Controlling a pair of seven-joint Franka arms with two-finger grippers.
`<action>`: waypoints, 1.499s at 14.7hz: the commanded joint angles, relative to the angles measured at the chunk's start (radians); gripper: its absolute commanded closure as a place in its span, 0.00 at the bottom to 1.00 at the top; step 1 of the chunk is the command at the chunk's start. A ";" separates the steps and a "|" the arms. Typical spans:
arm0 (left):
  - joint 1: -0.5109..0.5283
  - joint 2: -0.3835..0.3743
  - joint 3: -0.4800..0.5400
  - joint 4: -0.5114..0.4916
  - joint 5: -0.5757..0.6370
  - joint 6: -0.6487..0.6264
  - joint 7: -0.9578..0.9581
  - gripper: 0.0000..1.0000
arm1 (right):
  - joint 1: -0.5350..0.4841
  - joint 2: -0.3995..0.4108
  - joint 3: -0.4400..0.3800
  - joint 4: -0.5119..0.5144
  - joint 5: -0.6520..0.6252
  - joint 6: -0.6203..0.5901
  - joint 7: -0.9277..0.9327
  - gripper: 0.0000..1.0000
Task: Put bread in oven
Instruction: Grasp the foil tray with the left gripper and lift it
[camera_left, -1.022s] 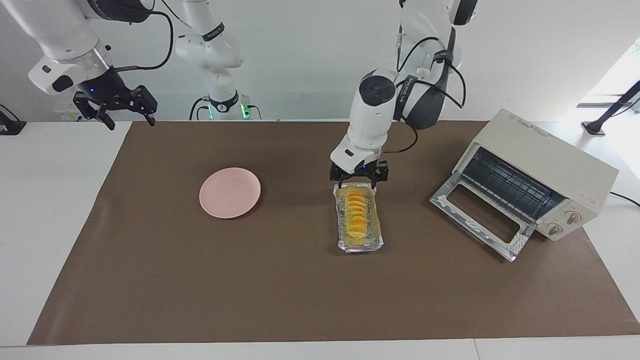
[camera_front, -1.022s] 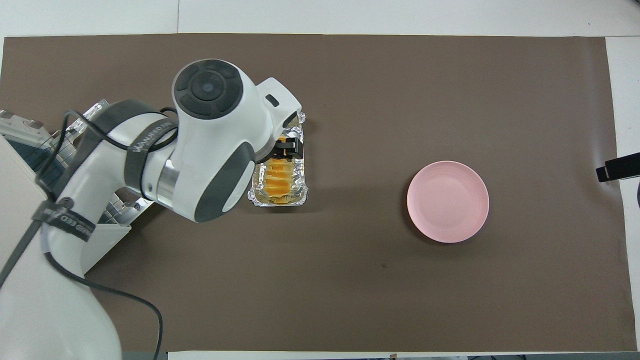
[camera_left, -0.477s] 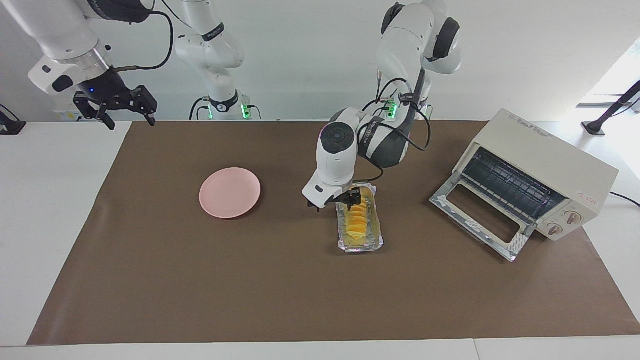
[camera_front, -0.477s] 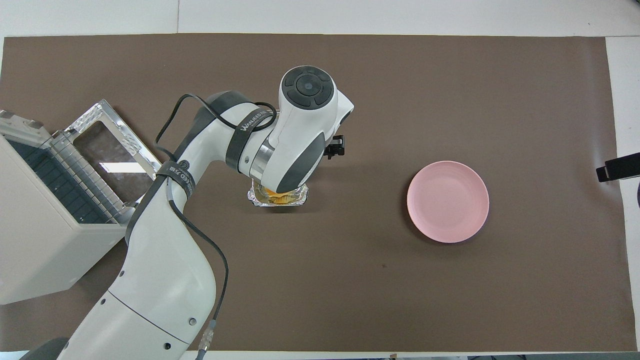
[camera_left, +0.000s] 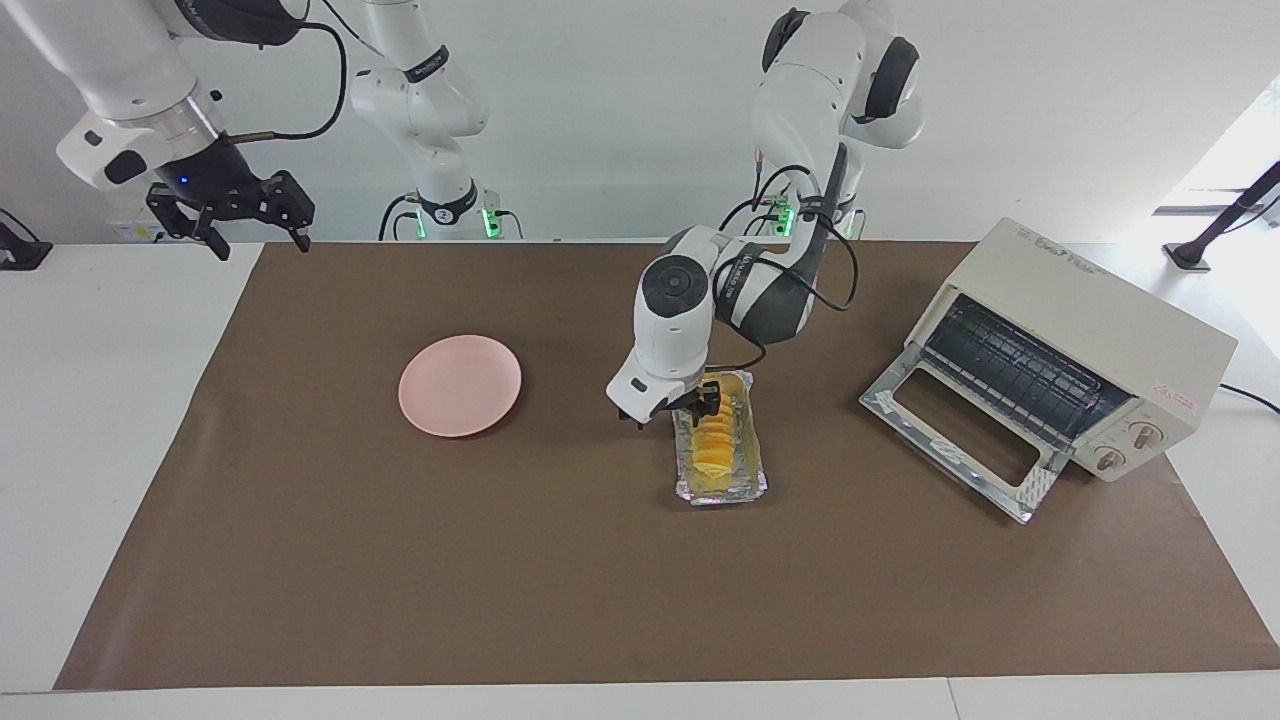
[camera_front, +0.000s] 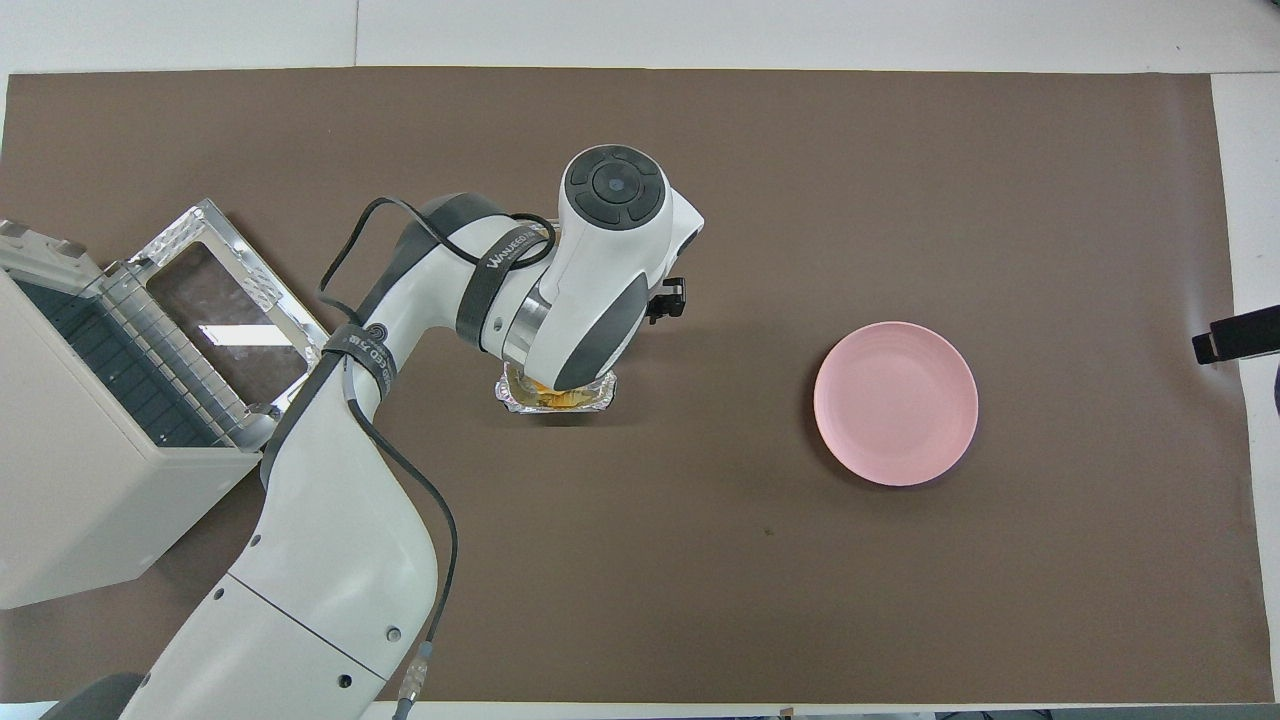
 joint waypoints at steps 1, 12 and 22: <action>-0.022 -0.004 0.020 -0.025 0.003 0.028 -0.011 0.20 | -0.008 -0.017 0.007 -0.014 -0.011 -0.006 -0.021 0.00; -0.050 -0.014 0.021 -0.077 0.016 0.020 -0.050 0.92 | -0.008 -0.017 0.007 -0.014 -0.011 -0.006 -0.021 0.00; -0.034 -0.019 0.128 0.002 0.014 -0.142 -0.104 1.00 | -0.008 -0.017 0.007 -0.014 -0.011 -0.006 -0.021 0.00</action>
